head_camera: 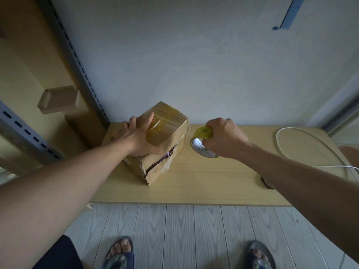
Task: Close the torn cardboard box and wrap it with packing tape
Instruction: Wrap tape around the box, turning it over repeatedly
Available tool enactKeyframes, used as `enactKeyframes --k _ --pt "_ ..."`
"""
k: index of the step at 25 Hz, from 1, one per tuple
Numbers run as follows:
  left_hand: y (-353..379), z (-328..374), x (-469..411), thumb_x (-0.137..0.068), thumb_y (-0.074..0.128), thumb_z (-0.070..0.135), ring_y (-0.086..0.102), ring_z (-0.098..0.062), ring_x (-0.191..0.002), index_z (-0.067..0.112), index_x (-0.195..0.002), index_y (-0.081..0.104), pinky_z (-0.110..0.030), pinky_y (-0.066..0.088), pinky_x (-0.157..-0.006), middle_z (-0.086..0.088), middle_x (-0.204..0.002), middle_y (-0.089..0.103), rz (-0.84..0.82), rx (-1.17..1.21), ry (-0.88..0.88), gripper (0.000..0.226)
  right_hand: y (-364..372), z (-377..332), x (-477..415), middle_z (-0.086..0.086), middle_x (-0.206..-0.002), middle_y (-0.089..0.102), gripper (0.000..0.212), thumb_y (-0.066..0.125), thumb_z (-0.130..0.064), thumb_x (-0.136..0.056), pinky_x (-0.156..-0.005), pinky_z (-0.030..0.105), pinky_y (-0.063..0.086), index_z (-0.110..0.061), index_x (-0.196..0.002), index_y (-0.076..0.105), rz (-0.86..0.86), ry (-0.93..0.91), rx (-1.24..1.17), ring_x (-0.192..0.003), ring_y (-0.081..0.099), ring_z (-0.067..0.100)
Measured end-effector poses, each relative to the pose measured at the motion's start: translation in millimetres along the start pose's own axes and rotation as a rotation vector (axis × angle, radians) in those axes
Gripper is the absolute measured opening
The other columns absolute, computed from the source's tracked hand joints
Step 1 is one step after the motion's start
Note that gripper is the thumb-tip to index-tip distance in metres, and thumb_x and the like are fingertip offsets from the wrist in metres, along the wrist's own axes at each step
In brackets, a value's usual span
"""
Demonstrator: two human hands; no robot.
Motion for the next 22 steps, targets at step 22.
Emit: enactKeyframes --k 22 --pt "-18 47 -14 -0.067 0.072 0.074 -0.001 -0.008 -0.155 0.037 -0.146 0.033 -0.062 0.011 -0.116 0.018 -0.167 0.010 0.158 -0.070 0.460 0.095 -3 12 8 -0.001 -0.063 0.053 0.020 0.065 -0.026 -0.074 -0.047 0.023 0.030 -0.021 -0.067 0.047 0.013 -0.044 0.031 -0.057 0.048 0.022"
Point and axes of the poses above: each hand's wrist, its own x-axis away from the middle knuckle, its own y-axis out of the palm, z = x × y, the point moved 7 cm from there along -x, towards the middle knuckle
